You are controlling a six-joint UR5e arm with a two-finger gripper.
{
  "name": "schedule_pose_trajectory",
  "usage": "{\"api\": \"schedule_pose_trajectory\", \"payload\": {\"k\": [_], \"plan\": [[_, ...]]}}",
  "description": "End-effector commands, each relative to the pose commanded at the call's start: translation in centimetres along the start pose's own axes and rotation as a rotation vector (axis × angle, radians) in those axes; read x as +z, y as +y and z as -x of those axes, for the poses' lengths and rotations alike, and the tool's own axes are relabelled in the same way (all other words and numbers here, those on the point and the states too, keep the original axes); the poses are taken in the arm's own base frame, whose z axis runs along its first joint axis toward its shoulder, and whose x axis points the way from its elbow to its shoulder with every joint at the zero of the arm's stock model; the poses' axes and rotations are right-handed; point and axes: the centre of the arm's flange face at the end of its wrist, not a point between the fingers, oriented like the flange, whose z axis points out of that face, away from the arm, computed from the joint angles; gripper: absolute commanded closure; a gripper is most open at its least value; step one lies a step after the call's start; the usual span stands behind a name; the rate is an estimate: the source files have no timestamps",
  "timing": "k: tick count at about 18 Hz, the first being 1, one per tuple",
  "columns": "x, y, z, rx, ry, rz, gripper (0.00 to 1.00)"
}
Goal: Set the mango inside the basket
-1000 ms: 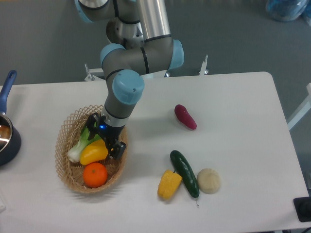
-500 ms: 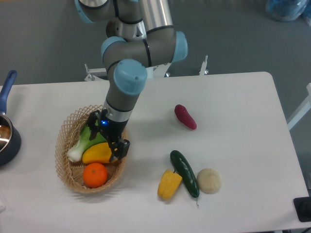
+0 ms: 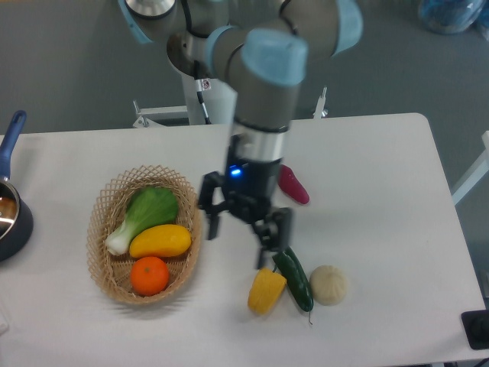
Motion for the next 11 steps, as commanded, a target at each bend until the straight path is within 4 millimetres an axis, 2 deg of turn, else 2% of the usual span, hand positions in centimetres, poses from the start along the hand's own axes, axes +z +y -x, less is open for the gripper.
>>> {"api": "schedule_pose_trajectory", "payload": {"k": [2, 5, 9, 11], "plan": [[-1.1, 1.7, 2.0, 0.044, -0.054, 0.057, 0.00], [-1.7, 4.2, 3.7, 0.092, -0.062, 0.087, 0.00], [-1.8, 6.4, 4.6, 0.114, -0.058, 0.113, 0.00], [-1.9, 6.7, 4.9, 0.119, -0.059, 0.117, 0.00]]}}
